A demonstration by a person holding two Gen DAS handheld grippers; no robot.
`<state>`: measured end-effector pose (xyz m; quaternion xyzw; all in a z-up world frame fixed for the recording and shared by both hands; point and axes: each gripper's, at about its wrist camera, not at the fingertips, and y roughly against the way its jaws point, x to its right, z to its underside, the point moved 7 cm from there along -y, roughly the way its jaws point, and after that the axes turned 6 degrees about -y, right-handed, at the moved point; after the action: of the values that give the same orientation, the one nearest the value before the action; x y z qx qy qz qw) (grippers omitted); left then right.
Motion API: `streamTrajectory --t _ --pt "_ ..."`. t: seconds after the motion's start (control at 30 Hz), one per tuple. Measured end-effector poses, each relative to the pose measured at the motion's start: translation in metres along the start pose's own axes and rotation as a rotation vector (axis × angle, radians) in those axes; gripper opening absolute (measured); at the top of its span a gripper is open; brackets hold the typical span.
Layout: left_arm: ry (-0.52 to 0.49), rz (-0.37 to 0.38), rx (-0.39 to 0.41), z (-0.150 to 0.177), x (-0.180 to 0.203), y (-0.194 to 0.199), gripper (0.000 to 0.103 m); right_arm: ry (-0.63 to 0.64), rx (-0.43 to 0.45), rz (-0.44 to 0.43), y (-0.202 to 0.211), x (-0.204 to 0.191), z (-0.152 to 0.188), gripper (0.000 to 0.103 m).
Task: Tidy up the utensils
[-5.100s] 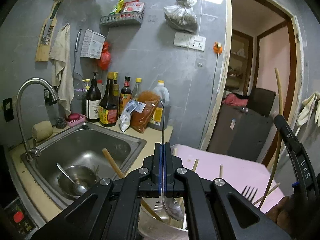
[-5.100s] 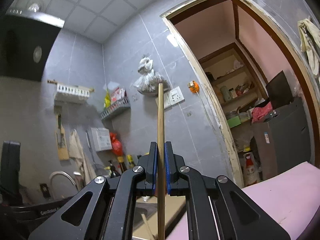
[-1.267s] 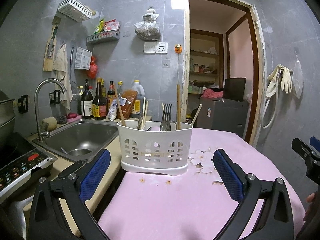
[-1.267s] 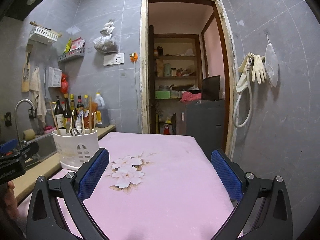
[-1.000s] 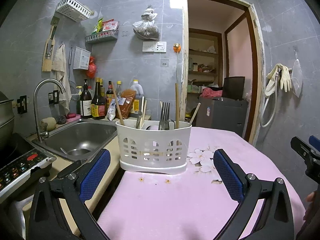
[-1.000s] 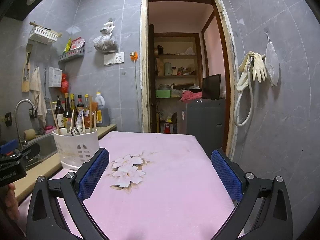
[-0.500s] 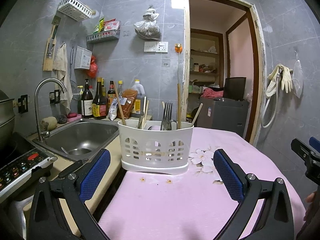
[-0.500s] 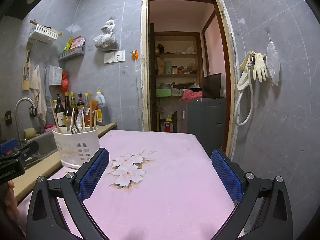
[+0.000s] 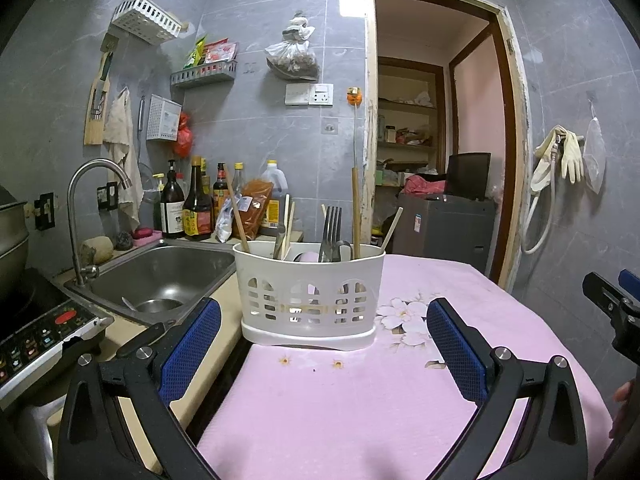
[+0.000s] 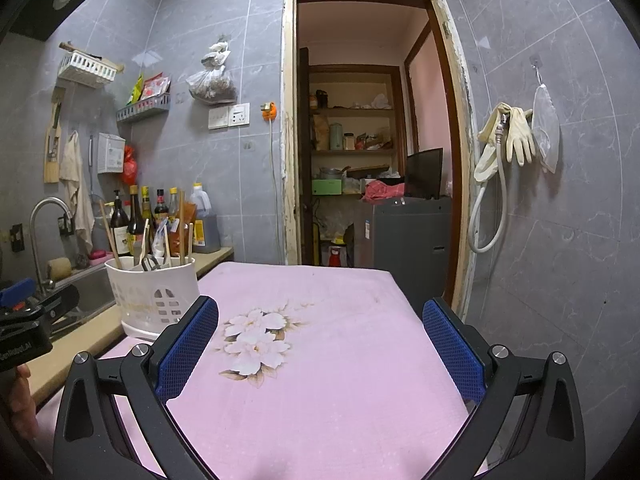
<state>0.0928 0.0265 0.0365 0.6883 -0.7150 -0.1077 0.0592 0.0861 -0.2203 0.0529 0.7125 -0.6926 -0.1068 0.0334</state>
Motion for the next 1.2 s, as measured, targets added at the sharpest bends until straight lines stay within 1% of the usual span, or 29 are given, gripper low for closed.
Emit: streamTrajectory --t 1.2 --pt "0.007 0.003 -0.009 0.0035 -0.0038 -0.0016 0.101 0.002 -0.005 -0.003 -0.0006 -0.0066 -0.0063 0.103"
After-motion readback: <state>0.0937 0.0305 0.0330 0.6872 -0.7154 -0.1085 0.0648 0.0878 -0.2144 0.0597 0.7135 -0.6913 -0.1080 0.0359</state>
